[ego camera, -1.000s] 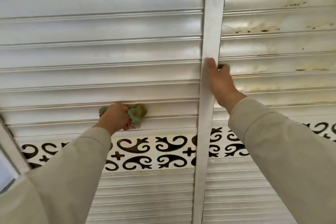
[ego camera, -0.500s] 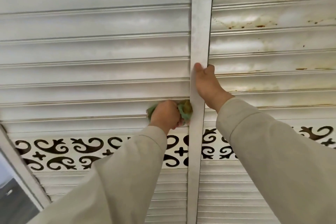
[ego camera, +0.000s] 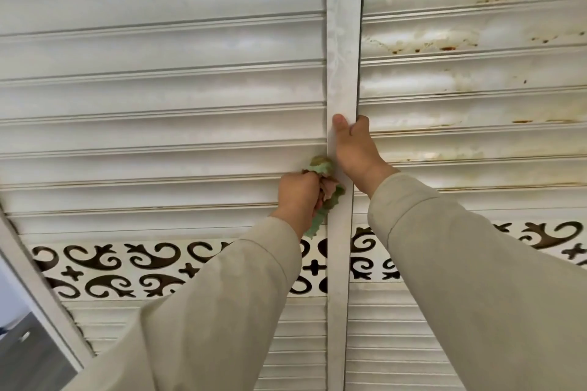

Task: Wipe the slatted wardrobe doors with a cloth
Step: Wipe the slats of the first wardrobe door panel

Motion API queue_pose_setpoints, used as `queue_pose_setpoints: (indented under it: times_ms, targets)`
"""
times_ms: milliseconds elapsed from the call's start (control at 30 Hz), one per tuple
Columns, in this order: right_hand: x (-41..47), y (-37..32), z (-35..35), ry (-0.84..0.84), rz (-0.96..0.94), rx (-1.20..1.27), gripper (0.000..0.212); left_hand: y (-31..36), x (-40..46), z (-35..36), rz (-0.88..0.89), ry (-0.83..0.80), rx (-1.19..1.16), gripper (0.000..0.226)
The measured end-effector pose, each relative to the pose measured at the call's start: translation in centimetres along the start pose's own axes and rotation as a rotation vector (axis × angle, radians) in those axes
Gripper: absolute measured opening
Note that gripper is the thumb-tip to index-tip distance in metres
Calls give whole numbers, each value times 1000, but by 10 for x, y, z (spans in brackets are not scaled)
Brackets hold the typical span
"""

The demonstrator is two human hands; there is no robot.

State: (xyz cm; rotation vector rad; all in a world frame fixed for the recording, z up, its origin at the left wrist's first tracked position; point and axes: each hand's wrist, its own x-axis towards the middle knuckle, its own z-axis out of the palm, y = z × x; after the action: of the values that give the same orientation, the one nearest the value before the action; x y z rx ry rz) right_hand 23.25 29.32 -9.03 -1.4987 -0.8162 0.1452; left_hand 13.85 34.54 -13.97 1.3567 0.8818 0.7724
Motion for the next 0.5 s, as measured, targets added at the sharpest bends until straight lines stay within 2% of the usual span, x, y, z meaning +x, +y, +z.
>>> queue_pose_setpoints:
  times_ms: [167, 333, 500]
  targets:
    - [1, 1, 0, 0, -1, -6, 33, 3, 3, 0, 41, 18, 67, 17]
    - [-1, 0, -1, -4, -5, -12, 44, -6, 6, -10, 41, 14, 124, 22]
    - [0, 2, 0, -6, -2, -13, 46, -4, 4, -7, -20, 16, 55, 21]
